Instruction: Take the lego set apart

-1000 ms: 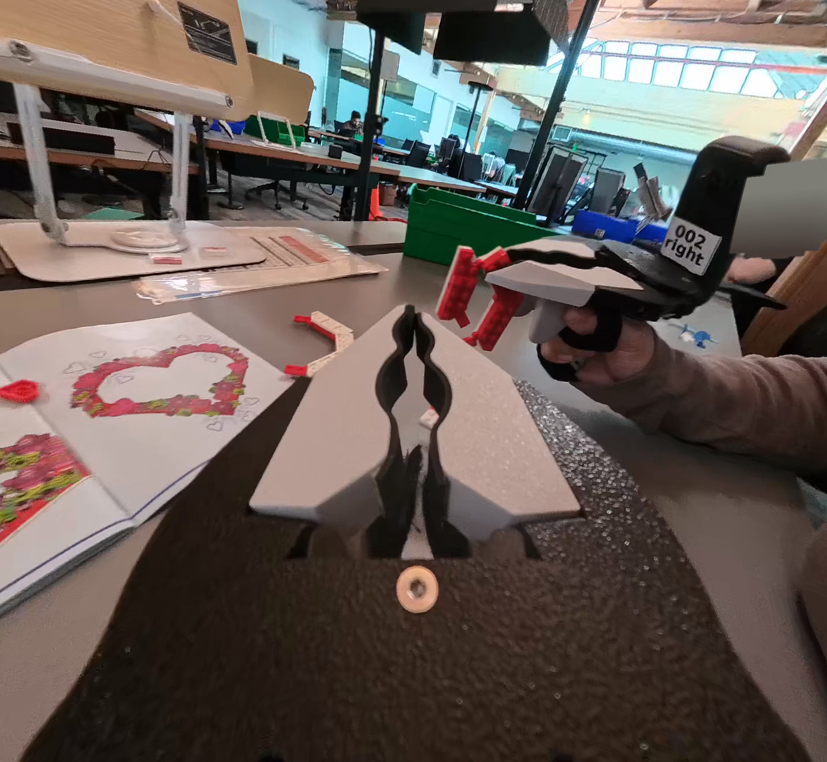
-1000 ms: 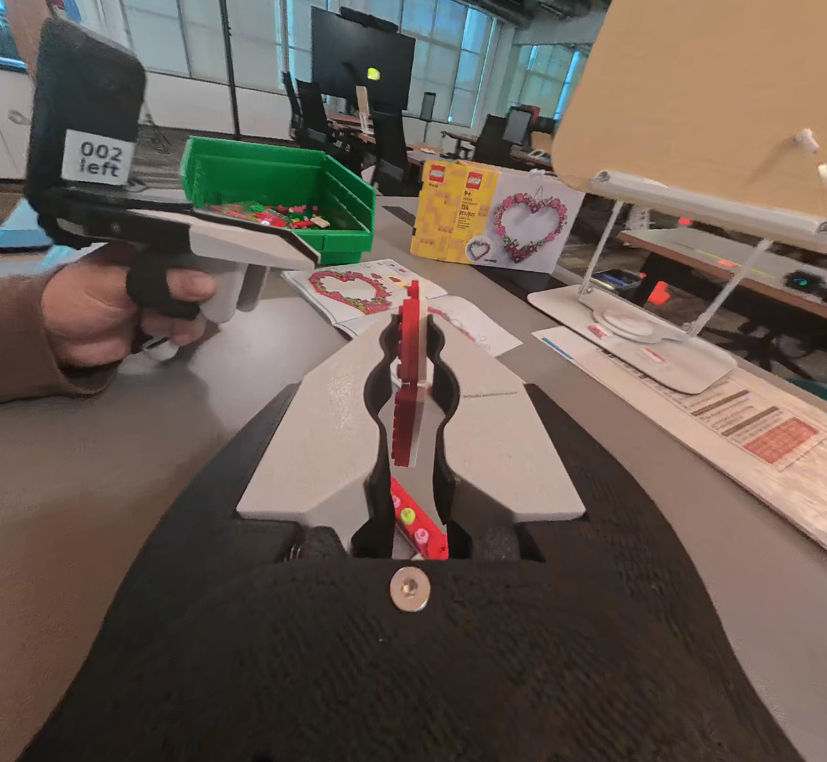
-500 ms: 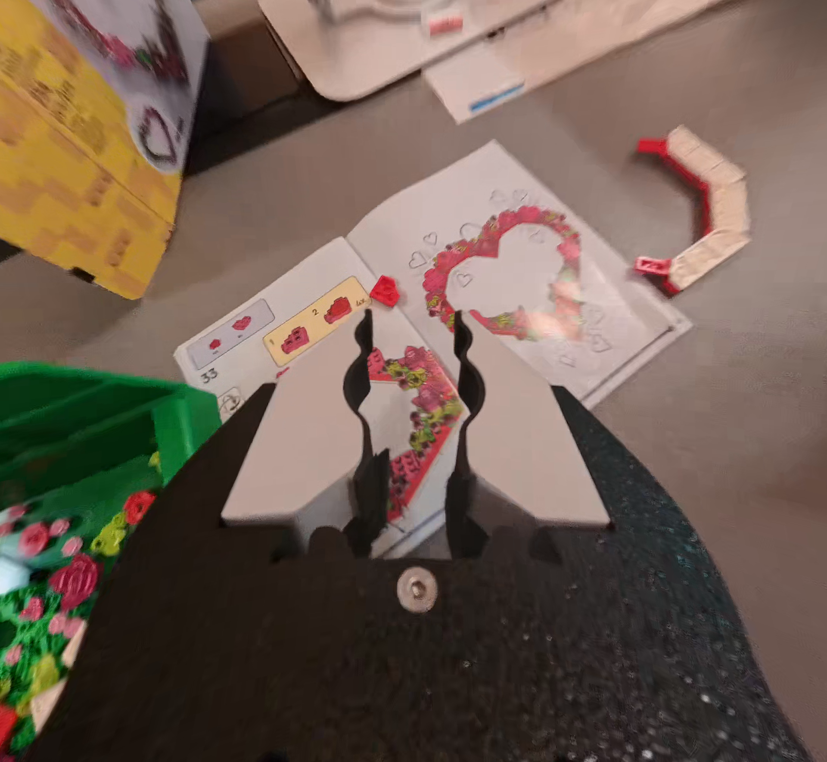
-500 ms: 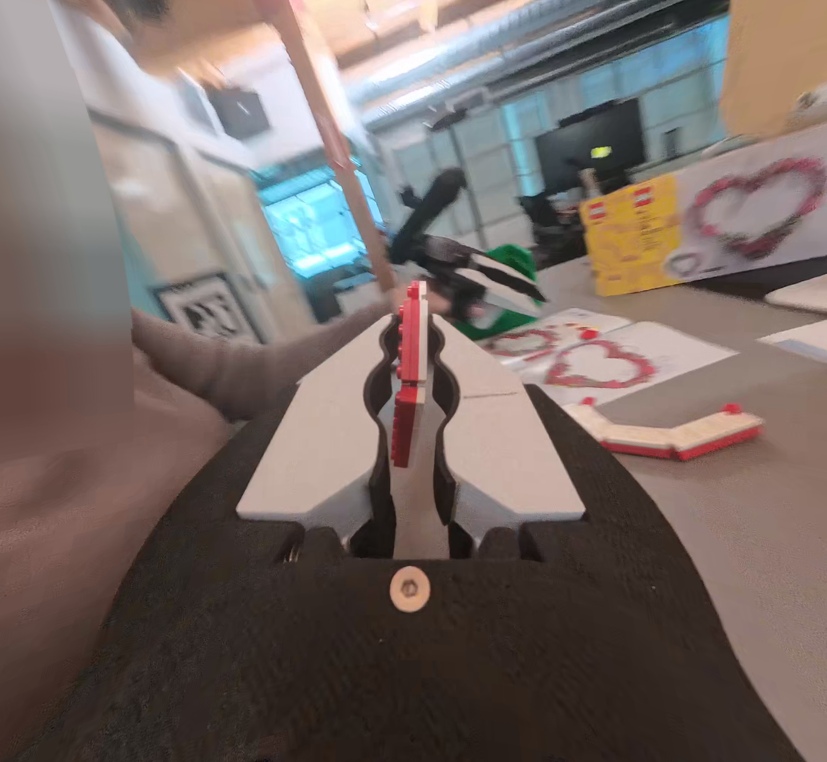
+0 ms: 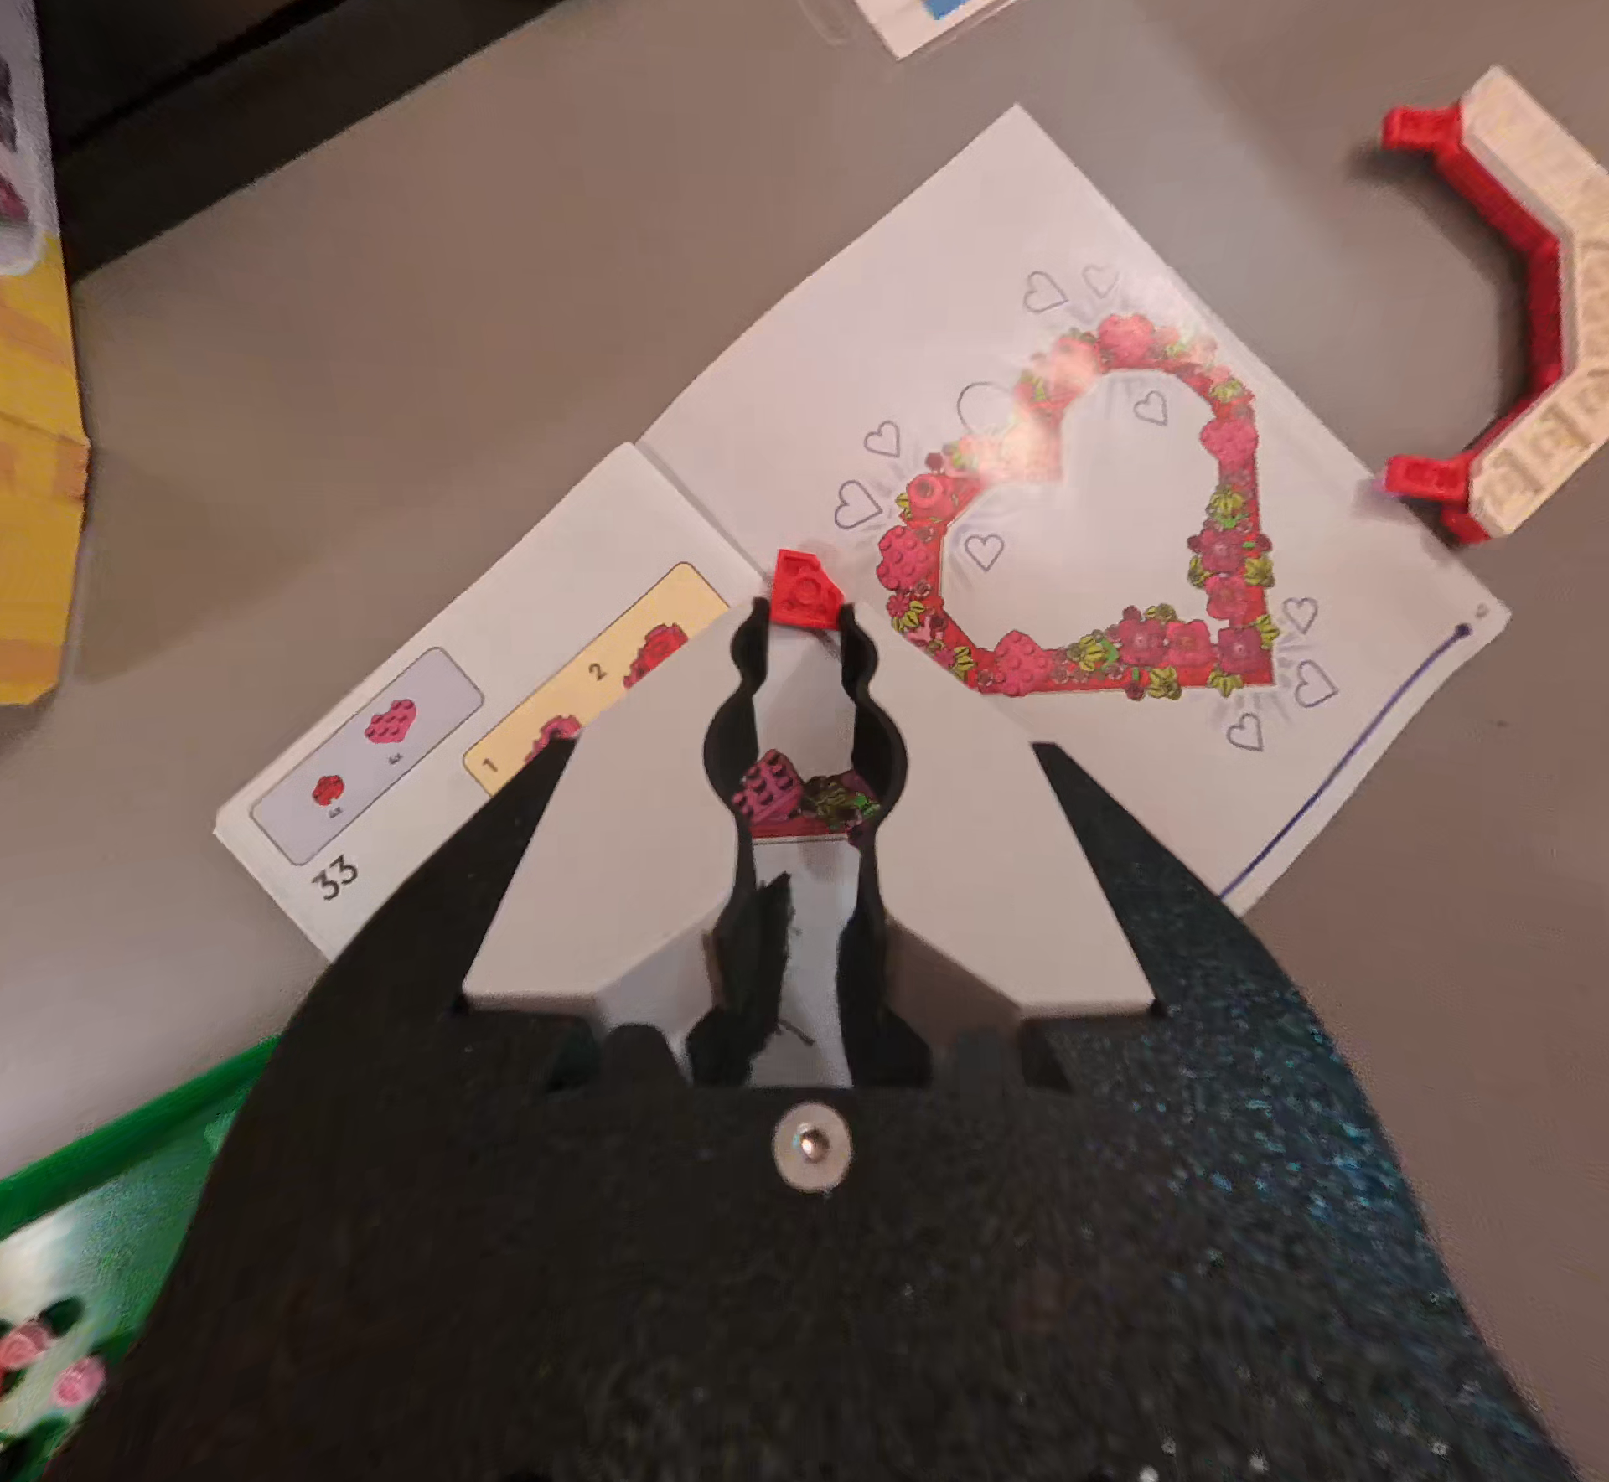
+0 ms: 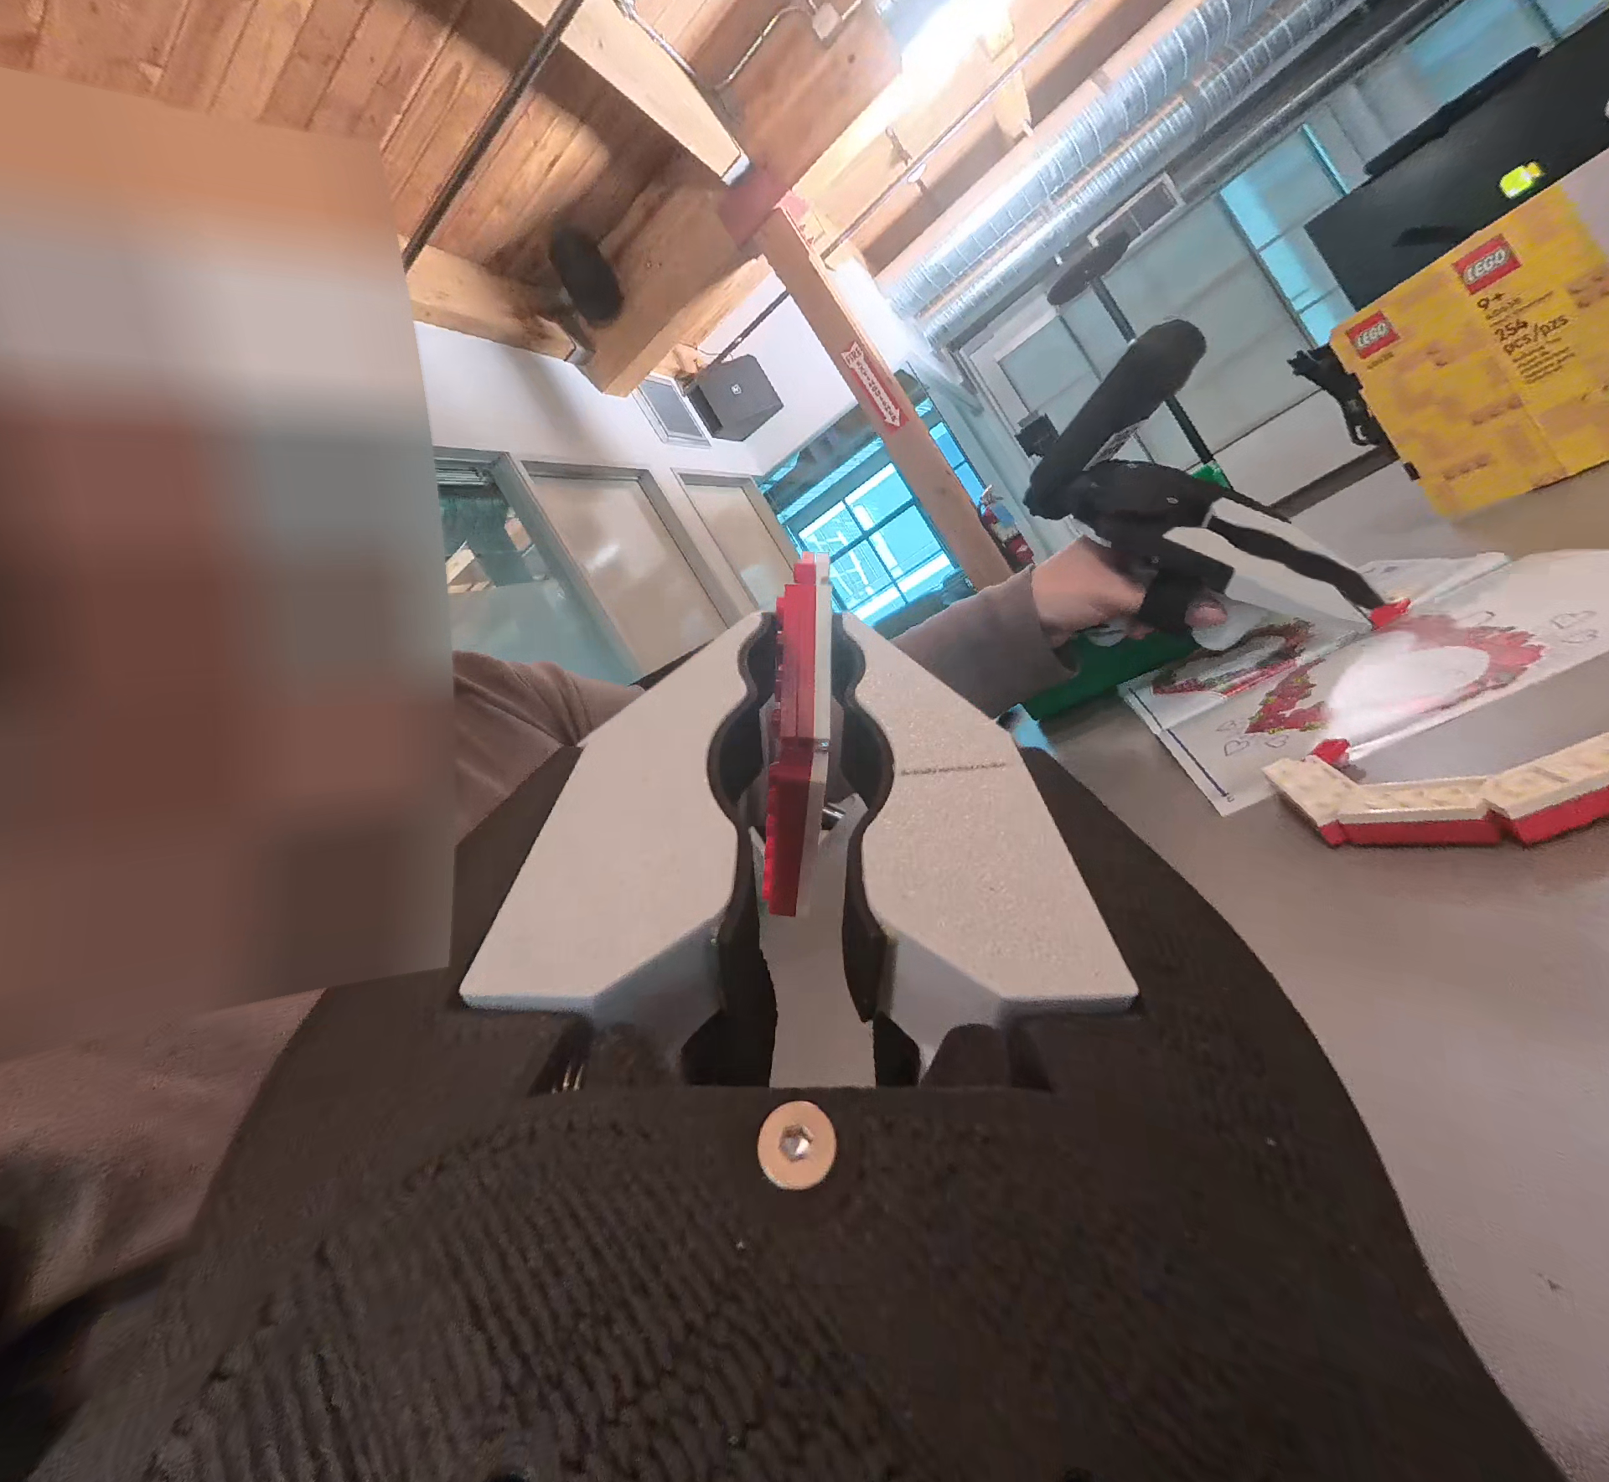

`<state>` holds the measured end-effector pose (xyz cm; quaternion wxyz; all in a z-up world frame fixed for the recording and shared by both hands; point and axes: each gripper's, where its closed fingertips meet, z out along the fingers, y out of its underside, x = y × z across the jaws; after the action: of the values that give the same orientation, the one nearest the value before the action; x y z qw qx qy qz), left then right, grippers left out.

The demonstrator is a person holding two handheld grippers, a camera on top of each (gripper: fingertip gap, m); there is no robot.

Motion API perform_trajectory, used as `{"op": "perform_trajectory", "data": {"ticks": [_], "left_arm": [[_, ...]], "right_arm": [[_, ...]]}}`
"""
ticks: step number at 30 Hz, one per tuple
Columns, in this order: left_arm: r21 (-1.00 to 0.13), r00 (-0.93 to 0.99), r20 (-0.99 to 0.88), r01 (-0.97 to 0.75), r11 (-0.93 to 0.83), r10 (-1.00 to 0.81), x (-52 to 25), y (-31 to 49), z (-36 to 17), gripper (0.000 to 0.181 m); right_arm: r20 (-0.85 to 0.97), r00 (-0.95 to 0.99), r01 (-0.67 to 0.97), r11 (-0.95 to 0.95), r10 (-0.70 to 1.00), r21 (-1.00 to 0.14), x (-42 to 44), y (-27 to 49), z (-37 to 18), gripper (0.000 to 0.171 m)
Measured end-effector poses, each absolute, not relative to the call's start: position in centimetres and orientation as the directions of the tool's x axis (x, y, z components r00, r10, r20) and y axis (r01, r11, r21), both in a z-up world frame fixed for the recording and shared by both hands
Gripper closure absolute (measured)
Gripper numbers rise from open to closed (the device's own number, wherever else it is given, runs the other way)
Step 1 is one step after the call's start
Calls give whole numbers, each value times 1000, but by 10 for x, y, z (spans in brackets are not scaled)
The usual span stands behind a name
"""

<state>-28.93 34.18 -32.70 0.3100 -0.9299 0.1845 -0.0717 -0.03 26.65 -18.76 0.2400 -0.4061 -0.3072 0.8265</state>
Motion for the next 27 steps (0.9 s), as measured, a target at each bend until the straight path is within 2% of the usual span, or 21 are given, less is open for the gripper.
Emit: {"op": "perform_trajectory", "data": {"ticks": [1, 3, 6, 8, 10, 13, 17, 19, 20, 23, 25, 27], "left_arm": [[-598, 914, -6, -328, -731, -406, -289, 341, -327, 168], [-584, 907, -67, -373, -721, -416, -293, 338, -323, 168], [-644, 916, -163, -380, -664, -367, -305, 326, -289, 168], [-676, 936, -267, -353, -647, -231, -338, 305, -254, 168], [-708, 934, -356, -279, -649, -14, -389, 276, -219, 169], [-750, 955, -222, -40, -661, 194, -439, 236, -200, 168], [-741, 930, -148, 121, -661, 337, -479, 209, -203, 122], [-711, 907, -190, 138, -690, 377, -489, 200, -209, 89], [-698, 901, -209, 134, -703, 379, -491, 198, -212, 81], [-707, 920, -187, 117, -697, 344, -473, 206, -214, 84], [-795, 964, -153, 11, -606, 218, -426, 227, -197, 101], [-880, 995, -95, -101, -464, -36, -343, 247, -180, 120]], "right_arm": [[-524, -552, -145, -694, 648, -705, -1, 266, -188, 161], [-518, -543, -139, -680, 660, -720, -2, 264, -190, 161], [-513, -532, -123, -660, 674, -741, -5, 260, -192, 161], [-513, -525, -126, -658, 680, -743, -6, 260, -192, 162], [-517, -521, -133, -663, 679, -737, -6, 263, -192, 162], [-525, -512, -141, -670, 680, -729, -7, 266, -192, 161], [-525, -474, -158, -655, 707, -739, -9, 269, -194, 161], [-534, -438, -171, -650, 724, -741, -11, 273, -196, 161], [-540, -419, -180, -649, 730, -739, -11, 276, -197, 161], [-562, -367, -207, -654, 741, -728, -12, 285, -198, 161], [-581, -316, -215, -653, 750, -726, -15, 290, -201, 161], [-592, -272, -229, -649, 759, -726, -19, 291, -204, 161]]}}
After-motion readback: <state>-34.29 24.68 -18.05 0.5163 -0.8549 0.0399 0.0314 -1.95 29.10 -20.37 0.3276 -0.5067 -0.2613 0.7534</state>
